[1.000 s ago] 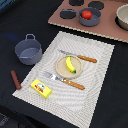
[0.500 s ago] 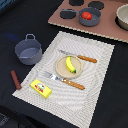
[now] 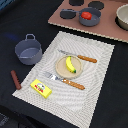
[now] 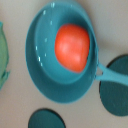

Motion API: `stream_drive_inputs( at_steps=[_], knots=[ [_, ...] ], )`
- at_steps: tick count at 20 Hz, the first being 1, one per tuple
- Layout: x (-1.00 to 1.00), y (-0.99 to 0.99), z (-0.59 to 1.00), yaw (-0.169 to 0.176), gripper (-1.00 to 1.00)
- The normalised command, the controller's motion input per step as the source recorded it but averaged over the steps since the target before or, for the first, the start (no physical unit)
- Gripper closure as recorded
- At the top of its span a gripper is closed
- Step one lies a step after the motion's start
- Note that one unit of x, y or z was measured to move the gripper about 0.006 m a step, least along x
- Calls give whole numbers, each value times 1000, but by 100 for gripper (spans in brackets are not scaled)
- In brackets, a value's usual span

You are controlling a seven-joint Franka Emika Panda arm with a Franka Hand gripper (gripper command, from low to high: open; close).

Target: Interact with the objects in diverse but meaningful ways.

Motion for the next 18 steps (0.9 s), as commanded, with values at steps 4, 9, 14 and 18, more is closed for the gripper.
stream_drive_inputs(
  at_steps=[4, 9, 14, 18],
  knots=[
    [574, -646, 89, -65, -100],
    [542, -760, 14, -27, -100],
    [305, -829, -98, 71, -100],
    [57, -736, -212, 155, -100]
  ],
)
